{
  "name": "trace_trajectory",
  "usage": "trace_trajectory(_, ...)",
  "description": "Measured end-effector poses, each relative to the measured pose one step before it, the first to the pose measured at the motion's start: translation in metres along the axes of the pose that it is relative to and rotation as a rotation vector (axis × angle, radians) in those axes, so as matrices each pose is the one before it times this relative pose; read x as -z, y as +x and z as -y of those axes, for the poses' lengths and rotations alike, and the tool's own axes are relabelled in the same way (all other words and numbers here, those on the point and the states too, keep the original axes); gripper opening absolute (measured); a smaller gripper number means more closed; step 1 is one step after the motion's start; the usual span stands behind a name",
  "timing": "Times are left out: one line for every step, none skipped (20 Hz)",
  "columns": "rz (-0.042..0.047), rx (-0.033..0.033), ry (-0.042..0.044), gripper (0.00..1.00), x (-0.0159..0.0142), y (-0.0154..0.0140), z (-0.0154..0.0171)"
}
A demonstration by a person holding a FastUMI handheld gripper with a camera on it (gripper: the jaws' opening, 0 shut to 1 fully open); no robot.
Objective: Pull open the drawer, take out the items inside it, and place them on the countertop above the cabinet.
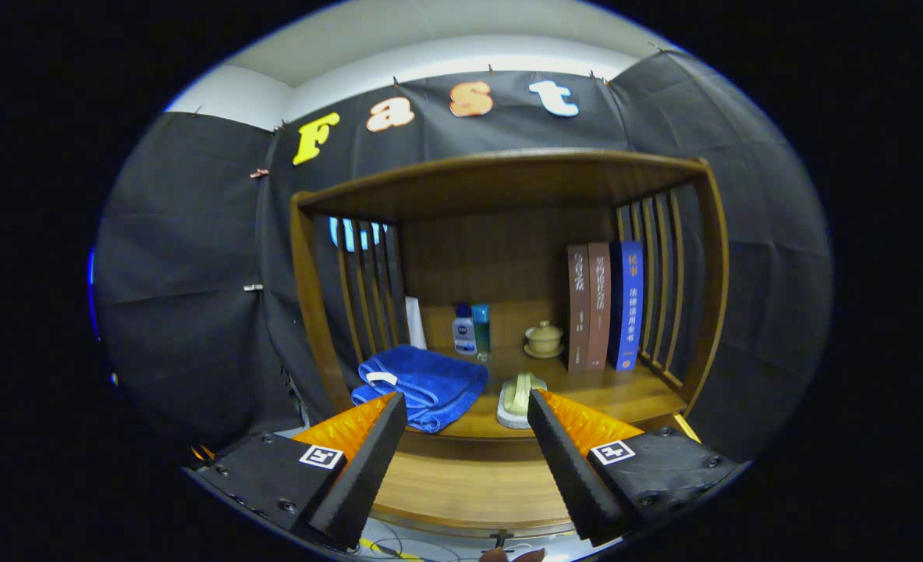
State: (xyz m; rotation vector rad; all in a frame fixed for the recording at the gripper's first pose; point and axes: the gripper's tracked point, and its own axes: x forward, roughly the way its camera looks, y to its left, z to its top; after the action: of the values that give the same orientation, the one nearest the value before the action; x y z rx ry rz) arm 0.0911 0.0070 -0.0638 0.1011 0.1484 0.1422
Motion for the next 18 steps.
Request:
trace_trajectory(0.03360,0.00401,-0.02100,0.99,0.00098,-0.01021,-0.00057)
trace_trajectory(0.00799,0.00979,-0.01763,0.99,0.00431,-0.00957,-0.00010)
trace_trajectory(0.01055,0.00675,-0.00737,0.99,0.00643,-0.00986,-0.00091)
trace_trajectory(0.01448,0.01293,-0.00329,0.99,0.00578,-0.00960,0.00160)
trace_trajectory(0.01859,0.01568,0.00085,0.99,0.00635,-0.00743,0.00478)
trace_trajectory(0.02376,0.01726,0.00484,0.99,0.00739,-0.00702,0.00443)
trace_trajectory(0.01973,0.01164,-0.00670,0.99,0.01013,-0.00579,0.00440)
trace_trajectory(0.01756,0.00684,-0.01973,0.99,0.00977,-0.00385,0.00534)
trace_trajectory(0.00692,0.00422,-0.03366,0.99,0.01211,-0.00271,0.00663)
trace_trajectory(-0.00825,-0.00622,-0.03806,0.99,0.01375,-0.00218,0.00531)
trace_trajectory(-0.00803,-0.00402,-0.02751,0.99,0.01091,-0.00118,0.00467)
trace_trajectory(-0.00311,-0.00509,-0.01548,0.99,0.00754,-0.00176,0.00586)
trace_trajectory(0.00544,0.00454,-0.01538,0.98,0.00579,-0.00262,0.00530)
trace_trajectory(0.00269,0.00718,-0.00407,0.98,0.00705,-0.00494,0.00468)
trace_trajectory(0.00238,0.00169,0.00896,0.98,0.00765,-0.00426,-0.00156)
trace_trajectory(-0.00752,0.00484,0.01483,0.98,0.00931,-0.00397,-0.00120)
trace_trajectory(-0.01979,0.01098,0.02733,0.98,0.01459,-0.00385,-0.00126)
trace_trajectory(-0.01619,0.00306,0.02536,0.98,0.00959,-0.00207,-0.00240)
